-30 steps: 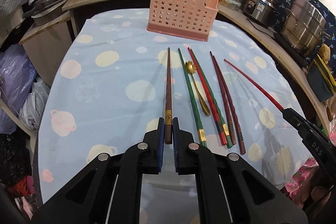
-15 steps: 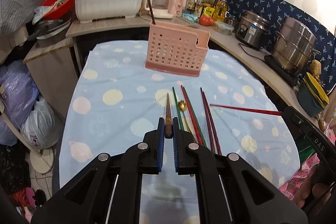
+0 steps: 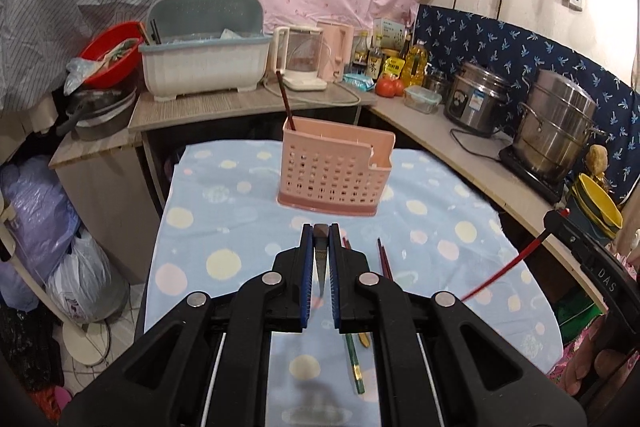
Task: Organize utensils
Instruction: 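Lift both held chopsticks and carry them above the pink holder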
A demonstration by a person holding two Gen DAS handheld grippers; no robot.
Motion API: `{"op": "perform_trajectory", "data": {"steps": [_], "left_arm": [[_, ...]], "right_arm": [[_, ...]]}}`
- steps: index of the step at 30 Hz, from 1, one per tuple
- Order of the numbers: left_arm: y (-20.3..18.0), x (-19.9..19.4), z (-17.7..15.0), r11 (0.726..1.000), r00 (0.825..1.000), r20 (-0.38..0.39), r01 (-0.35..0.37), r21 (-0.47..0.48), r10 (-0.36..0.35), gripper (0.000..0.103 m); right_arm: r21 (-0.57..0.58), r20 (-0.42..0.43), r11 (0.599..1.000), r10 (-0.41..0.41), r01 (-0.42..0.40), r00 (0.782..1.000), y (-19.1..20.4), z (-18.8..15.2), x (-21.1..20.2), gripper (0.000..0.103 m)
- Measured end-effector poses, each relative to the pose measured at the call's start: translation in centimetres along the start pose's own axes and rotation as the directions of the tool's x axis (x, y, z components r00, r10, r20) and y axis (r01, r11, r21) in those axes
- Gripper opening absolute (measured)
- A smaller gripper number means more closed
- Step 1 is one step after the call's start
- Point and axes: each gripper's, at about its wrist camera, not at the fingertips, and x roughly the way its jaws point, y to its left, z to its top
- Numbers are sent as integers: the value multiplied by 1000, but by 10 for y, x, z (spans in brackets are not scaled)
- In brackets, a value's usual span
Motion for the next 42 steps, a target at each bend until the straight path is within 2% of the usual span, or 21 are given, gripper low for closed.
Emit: {"op": "perform_trajectory", "data": {"steps": [10,16,22,28,36,42], "left_arm": [[-5,10,55,1000,997,72,-4,30,2,7],[-6,15,98,999,991,132,-5,38,0,7],[-6,27,156,999,976,216,-18,33,11,7],[-3,52,201,999,968,248,-38,24,31,7],[4,80,231,999,965,261,-38,18,32,7],[6,106,234,999,969,244,-37,13,33,7]], "right_arm": [[4,13,1000,25,-25,1000,-3,38,29,7],[24,36,997,66,-67,997,-1,81,53,7],[30,68,996,85,-87,994,8,128,86,7],[29,99,996,81,-84,992,17,166,121,7],[44,102,994,93,-98,990,23,193,162,7],[46,68,995,90,-93,994,23,187,192,7]]}}
